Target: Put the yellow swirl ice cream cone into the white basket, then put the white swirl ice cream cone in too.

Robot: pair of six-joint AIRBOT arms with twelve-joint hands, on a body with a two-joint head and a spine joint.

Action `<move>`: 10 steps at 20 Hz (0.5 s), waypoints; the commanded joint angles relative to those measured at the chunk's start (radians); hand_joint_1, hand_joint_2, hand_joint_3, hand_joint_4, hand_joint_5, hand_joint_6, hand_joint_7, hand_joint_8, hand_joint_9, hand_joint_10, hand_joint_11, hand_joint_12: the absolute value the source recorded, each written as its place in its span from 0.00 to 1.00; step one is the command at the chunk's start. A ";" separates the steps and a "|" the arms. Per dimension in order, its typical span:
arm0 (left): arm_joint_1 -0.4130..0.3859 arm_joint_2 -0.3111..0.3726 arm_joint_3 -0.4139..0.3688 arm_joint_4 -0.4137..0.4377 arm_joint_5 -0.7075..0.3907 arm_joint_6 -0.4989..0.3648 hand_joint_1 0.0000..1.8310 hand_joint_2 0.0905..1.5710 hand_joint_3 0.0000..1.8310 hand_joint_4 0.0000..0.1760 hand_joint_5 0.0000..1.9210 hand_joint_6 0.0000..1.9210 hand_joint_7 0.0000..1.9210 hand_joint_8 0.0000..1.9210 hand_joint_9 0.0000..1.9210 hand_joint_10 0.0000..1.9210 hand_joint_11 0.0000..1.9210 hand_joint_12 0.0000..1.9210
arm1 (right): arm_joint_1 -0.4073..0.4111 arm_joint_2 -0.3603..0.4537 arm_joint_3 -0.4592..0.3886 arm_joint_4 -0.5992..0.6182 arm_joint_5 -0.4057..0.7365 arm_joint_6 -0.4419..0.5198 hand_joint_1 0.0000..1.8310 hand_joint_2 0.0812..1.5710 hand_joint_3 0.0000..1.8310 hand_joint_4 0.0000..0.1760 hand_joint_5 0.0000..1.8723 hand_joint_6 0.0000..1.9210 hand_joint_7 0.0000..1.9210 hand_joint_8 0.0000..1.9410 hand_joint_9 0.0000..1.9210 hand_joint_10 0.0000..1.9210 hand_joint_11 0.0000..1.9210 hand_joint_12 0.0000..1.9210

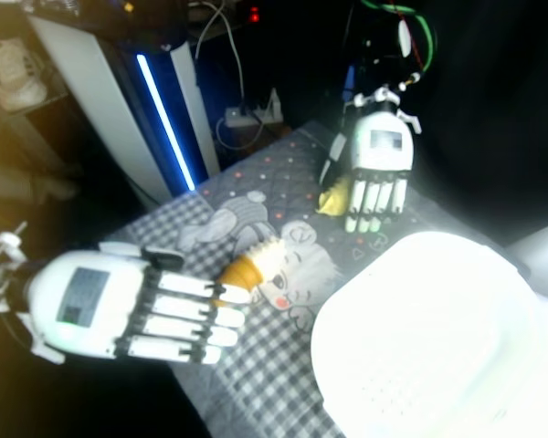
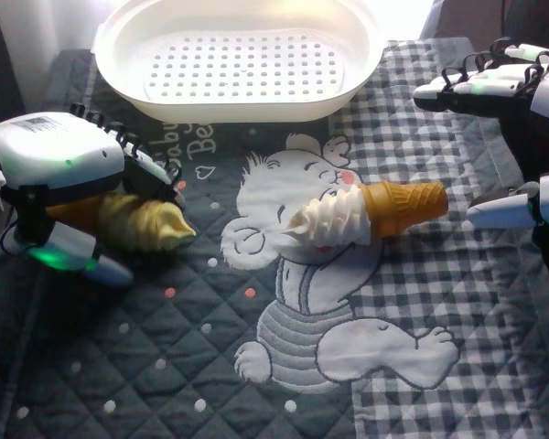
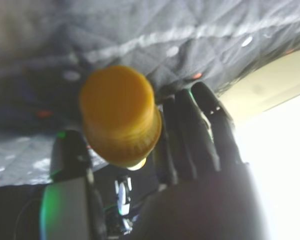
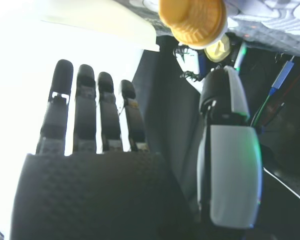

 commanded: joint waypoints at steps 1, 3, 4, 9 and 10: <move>-0.006 0.005 -0.007 -0.001 -0.026 0.004 0.64 0.79 0.00 0.00 0.36 0.69 0.39 0.77 0.36 0.77 0.37 0.80 | 0.011 0.001 0.006 0.044 0.107 0.006 0.39 0.64 0.00 0.16 0.13 0.00 0.14 0.00 0.15 0.00 0.00 0.51; -0.011 0.014 -0.012 -0.042 -0.029 0.049 0.70 0.79 0.00 0.00 0.33 0.75 0.35 0.80 0.37 0.86 0.47 0.86 | 0.011 0.000 0.006 0.044 0.107 0.006 0.39 0.63 0.00 0.24 0.13 0.00 0.13 0.00 0.16 0.00 0.00 0.53; -0.013 0.021 -0.017 -0.098 -0.032 0.112 0.64 0.80 0.00 0.00 0.36 0.72 0.35 0.83 0.39 0.88 0.48 0.88 | 0.011 -0.001 0.006 0.044 0.107 0.006 0.39 0.63 0.00 0.26 0.13 0.00 0.14 0.00 0.16 0.00 0.00 0.55; -0.062 0.050 -0.018 -0.222 -0.090 0.215 0.87 0.68 0.00 0.00 0.33 0.84 0.30 0.90 0.37 0.94 0.43 0.94 | 0.011 -0.002 0.006 0.044 0.107 0.006 0.39 0.65 0.00 0.15 0.13 0.00 0.16 0.01 0.19 0.01 0.02 0.57; -0.076 0.053 -0.018 -0.235 -0.108 0.223 0.91 0.69 0.00 0.00 0.33 0.87 0.27 0.95 0.34 0.98 0.41 0.98 | 0.011 -0.003 0.006 0.044 0.107 0.006 0.38 0.65 0.00 0.16 0.14 0.00 0.16 0.01 0.20 0.01 0.02 0.58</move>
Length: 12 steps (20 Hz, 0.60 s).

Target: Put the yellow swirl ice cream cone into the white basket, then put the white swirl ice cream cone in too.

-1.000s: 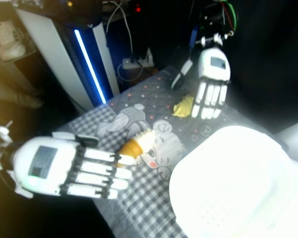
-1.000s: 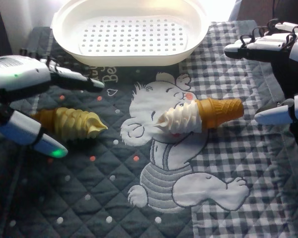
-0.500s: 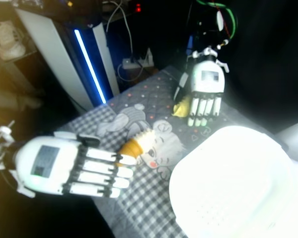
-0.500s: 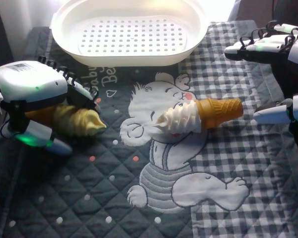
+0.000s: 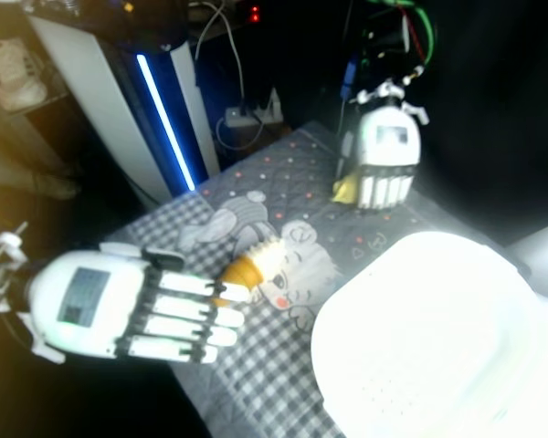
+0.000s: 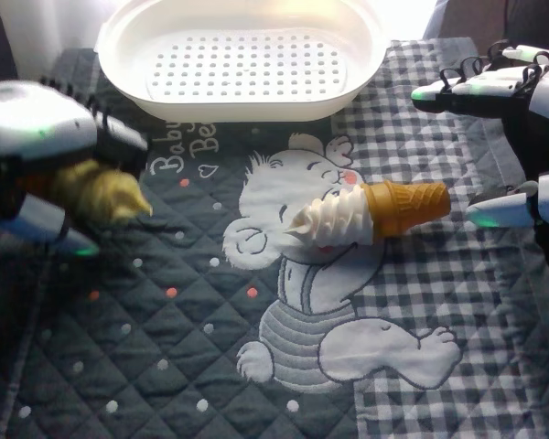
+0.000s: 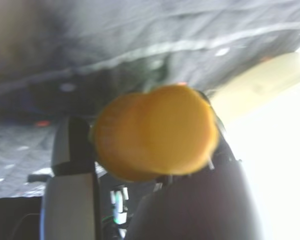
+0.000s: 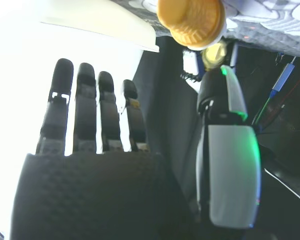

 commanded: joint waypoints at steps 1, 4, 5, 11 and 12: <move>-0.024 0.004 -0.003 -0.018 -0.138 0.010 0.84 0.74 0.01 0.00 0.33 0.89 0.26 0.96 0.33 0.98 0.42 0.97 | 0.011 -0.001 0.006 0.045 0.106 0.006 0.38 0.65 0.00 0.25 0.14 0.00 0.16 0.01 0.19 0.01 0.02 0.57; -0.079 0.014 -0.005 -0.033 -0.172 0.041 0.81 0.77 0.01 0.00 0.37 0.80 0.31 0.84 0.34 0.86 0.37 0.90 | 0.011 -0.005 0.009 0.043 0.106 0.006 0.41 0.64 0.00 0.20 0.15 0.00 0.18 0.00 0.21 0.00 0.00 0.60; -0.104 0.010 0.002 -0.037 -0.188 0.042 0.81 0.75 0.00 0.00 0.40 0.67 0.36 0.77 0.37 0.79 0.36 0.81 | 0.011 -0.007 0.011 0.043 0.106 0.006 0.41 0.64 0.00 0.23 0.15 0.00 0.18 0.00 0.20 0.00 0.00 0.60; -0.292 -0.173 0.175 -0.078 -0.176 0.105 0.73 0.71 0.00 0.00 0.54 0.42 0.41 0.67 0.43 0.74 0.38 0.79 | 0.011 -0.039 0.039 0.039 0.107 0.010 0.38 0.66 0.00 0.26 0.14 0.00 0.18 0.00 0.22 0.00 0.02 0.64; -0.304 -0.197 0.207 -0.079 -0.156 0.105 0.75 0.70 0.00 0.00 0.54 0.44 0.44 0.61 0.45 0.70 0.37 0.72 | 0.011 -0.044 0.043 0.038 0.107 0.013 0.39 0.66 0.00 0.15 0.14 0.00 0.19 0.00 0.23 0.00 0.03 0.62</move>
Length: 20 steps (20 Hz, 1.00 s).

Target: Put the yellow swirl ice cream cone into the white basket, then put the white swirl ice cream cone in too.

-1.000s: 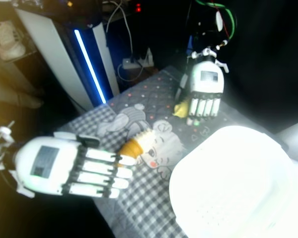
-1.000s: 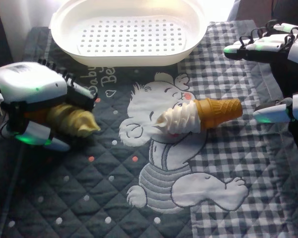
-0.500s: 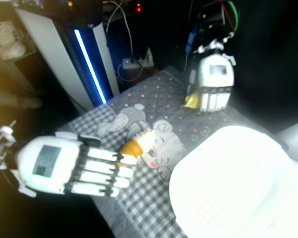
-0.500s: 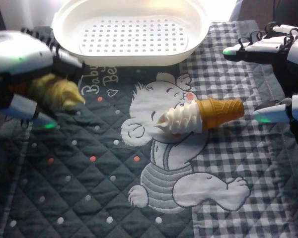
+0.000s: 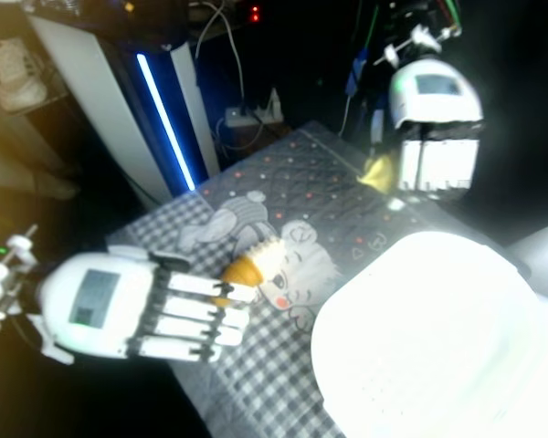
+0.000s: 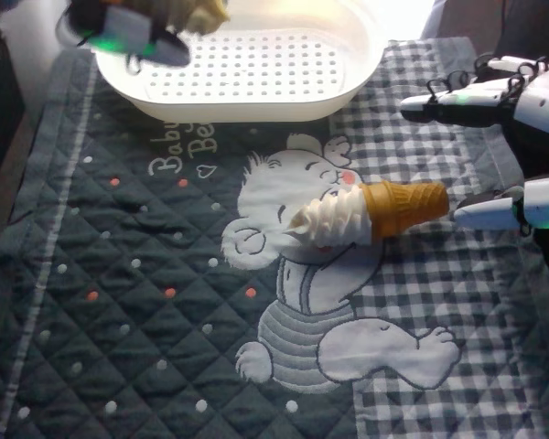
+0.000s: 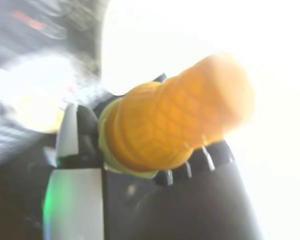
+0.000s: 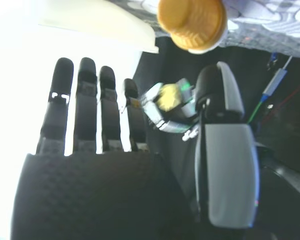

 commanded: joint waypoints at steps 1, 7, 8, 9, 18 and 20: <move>-0.026 -0.017 0.033 -0.016 -0.052 0.008 0.75 0.69 0.00 0.00 0.54 0.44 0.46 0.58 0.47 0.66 0.38 0.68 | 0.012 -0.002 0.011 0.043 0.108 0.013 0.39 0.66 0.00 0.11 0.15 0.00 0.19 0.00 0.23 0.00 0.03 0.60; -0.083 -0.280 0.361 -0.012 0.161 0.009 0.61 0.60 0.00 0.00 0.45 0.19 0.37 0.35 0.33 0.56 0.30 0.79 | 0.054 -0.060 0.059 -0.015 0.108 0.049 0.39 0.66 0.00 0.37 0.15 0.00 0.17 0.00 0.19 0.00 0.02 0.49; -0.084 -0.304 0.393 -0.007 0.187 0.009 0.61 0.60 0.00 0.00 0.45 0.19 0.37 0.35 0.33 0.56 0.30 0.79 | 0.061 -0.071 0.065 -0.026 0.108 0.055 0.39 0.66 0.00 0.37 0.15 0.00 0.17 0.00 0.19 0.00 0.02 0.49; -0.084 -0.322 0.415 0.003 0.212 0.009 0.49 0.54 0.00 0.37 0.30 0.01 0.32 0.05 0.30 0.17 0.17 0.58 | 0.064 -0.079 0.070 -0.032 0.108 0.061 0.42 0.65 0.00 0.37 0.15 0.00 0.18 0.00 0.19 0.00 0.02 0.48; -0.027 -0.258 0.322 0.002 0.188 0.009 0.42 0.53 0.00 0.86 0.12 0.00 0.13 0.00 0.17 0.00 0.09 0.33 | 0.066 -0.088 0.070 -0.032 0.110 0.091 0.30 0.63 0.00 0.47 0.14 0.00 0.17 0.00 0.19 0.00 0.00 0.53; -0.009 -0.197 0.246 -0.013 0.127 0.009 0.44 0.52 0.00 0.87 0.11 0.00 0.11 0.00 0.16 0.00 0.07 0.33 | 0.066 -0.087 0.066 -0.018 0.130 0.093 0.31 0.64 0.00 0.33 0.14 0.00 0.18 0.00 0.19 0.00 0.04 0.49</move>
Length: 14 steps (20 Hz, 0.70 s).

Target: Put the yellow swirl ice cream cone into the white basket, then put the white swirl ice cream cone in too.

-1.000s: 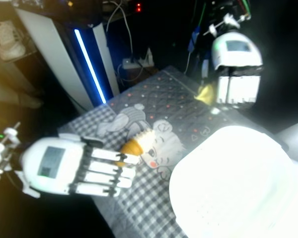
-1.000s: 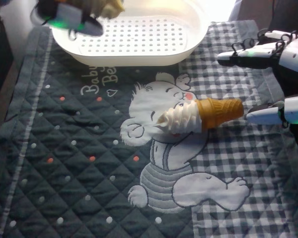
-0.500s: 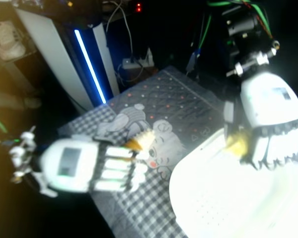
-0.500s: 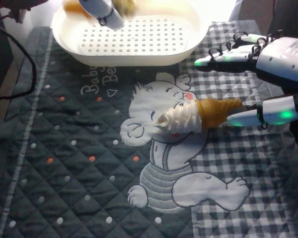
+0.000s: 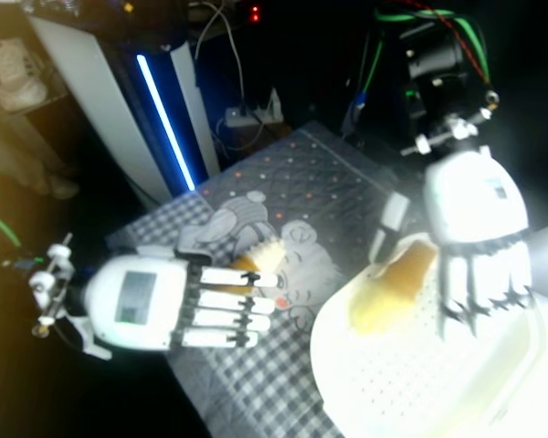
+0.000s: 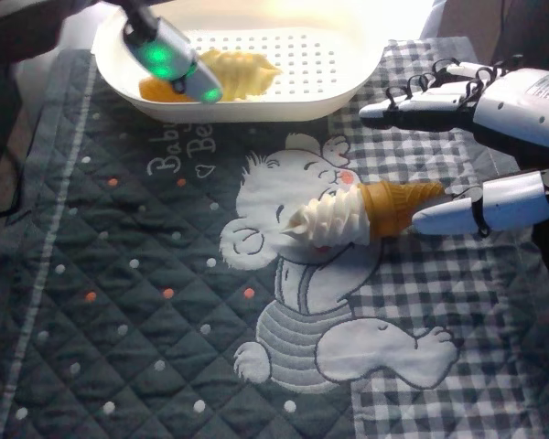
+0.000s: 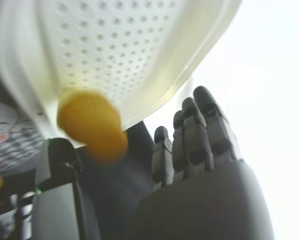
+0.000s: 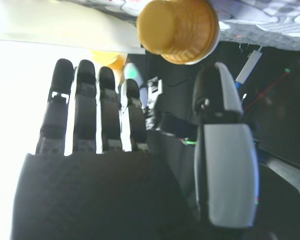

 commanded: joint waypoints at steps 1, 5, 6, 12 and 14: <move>0.000 0.032 -0.032 -0.019 -0.181 0.003 0.44 0.52 0.00 0.93 0.11 0.00 0.10 0.00 0.15 0.00 0.08 0.37 | 0.016 0.006 -0.007 0.058 0.143 0.014 0.33 0.63 0.00 0.26 0.15 0.00 0.17 0.00 0.18 0.00 0.04 0.43; 0.059 0.228 -0.251 -0.084 -0.422 0.003 0.38 0.52 0.00 0.91 0.11 0.00 0.09 0.00 0.11 0.00 0.01 0.42 | 0.016 0.029 -0.034 0.111 0.247 0.014 0.39 0.63 0.00 0.07 0.19 0.00 0.16 0.00 0.16 0.00 0.05 0.30; 0.079 0.280 -0.302 -0.103 -0.493 0.002 0.46 0.52 0.00 0.74 0.13 0.00 0.10 0.00 0.11 0.00 0.00 0.40 | 0.016 0.033 -0.036 0.127 0.279 0.014 0.38 0.64 0.00 0.09 0.21 0.01 0.17 0.00 0.14 0.00 0.03 0.27; 0.260 0.483 -0.512 -0.255 -0.871 0.020 0.43 0.52 0.00 0.51 0.17 0.00 0.13 0.00 0.12 0.00 0.00 0.33 | 0.060 0.032 -0.031 0.124 0.293 -0.002 0.41 0.59 0.00 0.29 0.24 0.00 0.19 0.00 0.20 0.00 0.09 0.36; 0.396 0.544 -0.588 -0.328 -1.022 0.020 0.43 0.52 0.00 0.40 0.17 0.00 0.14 0.00 0.13 0.00 0.00 0.37 | 0.062 0.021 -0.030 0.075 0.234 -0.001 0.46 0.57 0.00 0.02 0.25 0.00 0.20 0.00 0.23 0.00 0.06 0.51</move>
